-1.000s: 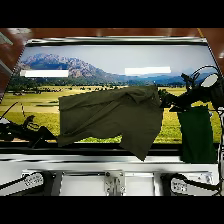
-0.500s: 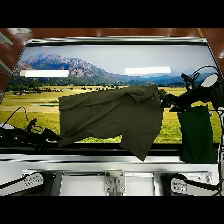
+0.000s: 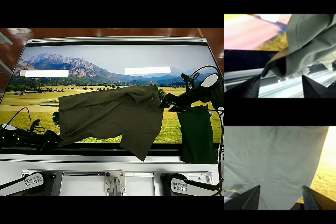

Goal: Fold the shirts.

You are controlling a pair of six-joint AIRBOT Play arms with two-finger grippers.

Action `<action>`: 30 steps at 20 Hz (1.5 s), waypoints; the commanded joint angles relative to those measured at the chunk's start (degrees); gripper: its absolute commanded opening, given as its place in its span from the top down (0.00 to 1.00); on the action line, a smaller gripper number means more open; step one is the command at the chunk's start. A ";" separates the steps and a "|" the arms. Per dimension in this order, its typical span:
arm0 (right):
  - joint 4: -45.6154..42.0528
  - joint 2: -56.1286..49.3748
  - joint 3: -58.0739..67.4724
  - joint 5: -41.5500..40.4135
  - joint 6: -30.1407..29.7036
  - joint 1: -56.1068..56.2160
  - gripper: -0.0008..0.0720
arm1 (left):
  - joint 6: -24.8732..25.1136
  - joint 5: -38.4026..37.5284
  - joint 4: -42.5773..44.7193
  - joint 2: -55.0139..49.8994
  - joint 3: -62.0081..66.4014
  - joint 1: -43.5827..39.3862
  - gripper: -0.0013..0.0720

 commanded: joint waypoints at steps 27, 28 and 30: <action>6.88 -0.37 -23.69 -2.16 -5.09 -8.44 0.11 | 1.84 3.50 -1.88 6.54 -0.22 -9.18 0.93; 6.49 -0.37 -23.69 -3.23 -4.68 -8.81 0.11 | 1.84 3.08 -1.90 6.56 -0.22 -9.18 0.93; 6.23 -0.39 -23.69 -6.62 -4.35 -8.04 0.11 | 1.84 2.34 -1.90 6.56 -0.22 -9.18 0.93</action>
